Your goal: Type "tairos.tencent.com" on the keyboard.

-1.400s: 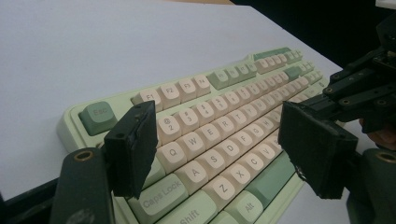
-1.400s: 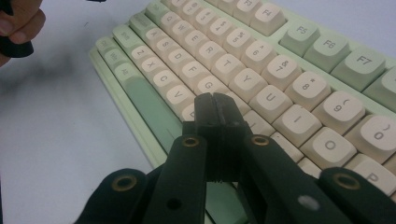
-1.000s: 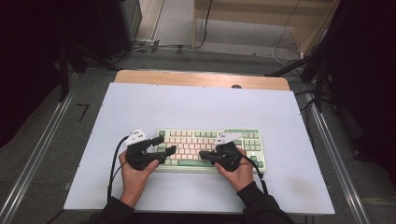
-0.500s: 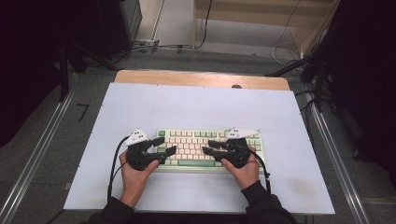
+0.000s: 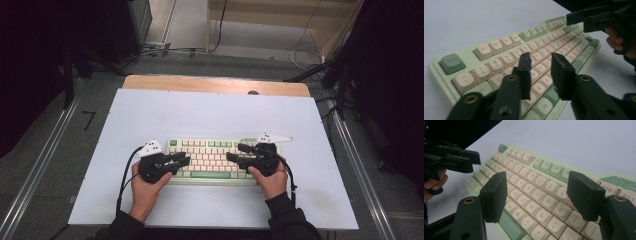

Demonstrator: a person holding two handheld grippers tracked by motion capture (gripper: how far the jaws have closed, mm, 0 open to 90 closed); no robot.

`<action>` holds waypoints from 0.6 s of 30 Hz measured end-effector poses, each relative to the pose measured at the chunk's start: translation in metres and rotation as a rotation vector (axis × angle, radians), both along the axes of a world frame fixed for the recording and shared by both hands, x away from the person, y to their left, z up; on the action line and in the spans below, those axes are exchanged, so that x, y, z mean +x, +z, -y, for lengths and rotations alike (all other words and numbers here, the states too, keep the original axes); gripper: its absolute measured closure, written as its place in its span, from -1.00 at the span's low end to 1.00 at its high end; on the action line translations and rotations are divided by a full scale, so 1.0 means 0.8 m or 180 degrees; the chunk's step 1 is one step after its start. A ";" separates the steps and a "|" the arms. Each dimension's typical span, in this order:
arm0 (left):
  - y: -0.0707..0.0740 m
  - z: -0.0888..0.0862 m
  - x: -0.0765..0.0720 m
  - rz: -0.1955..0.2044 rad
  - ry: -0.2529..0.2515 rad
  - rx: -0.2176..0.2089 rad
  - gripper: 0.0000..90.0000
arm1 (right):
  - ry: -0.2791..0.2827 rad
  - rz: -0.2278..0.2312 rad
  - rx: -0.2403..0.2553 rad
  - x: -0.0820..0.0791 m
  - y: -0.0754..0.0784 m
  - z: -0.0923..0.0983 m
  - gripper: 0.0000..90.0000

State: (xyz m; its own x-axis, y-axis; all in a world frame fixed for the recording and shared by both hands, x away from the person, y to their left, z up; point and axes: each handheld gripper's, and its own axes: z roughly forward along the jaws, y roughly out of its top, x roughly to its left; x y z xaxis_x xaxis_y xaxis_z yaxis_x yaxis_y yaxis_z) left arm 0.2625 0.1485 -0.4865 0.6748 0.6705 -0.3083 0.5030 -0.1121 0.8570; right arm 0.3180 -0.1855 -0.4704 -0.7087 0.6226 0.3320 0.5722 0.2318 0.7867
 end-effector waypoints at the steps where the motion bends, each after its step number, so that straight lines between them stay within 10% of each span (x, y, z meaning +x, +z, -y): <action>1: 0.000 0.002 0.000 0.0009 -0.0062 0.0006 0.86 | 0.0006 0.0002 -0.0007 0.000 0.000 0.000 -0.31; 18: -0.015 0.037 0.011 -0.0057 -0.0233 0.0325 1.00 | 0.0021 -0.0031 -0.0057 -0.003 -0.004 -0.001 -0.31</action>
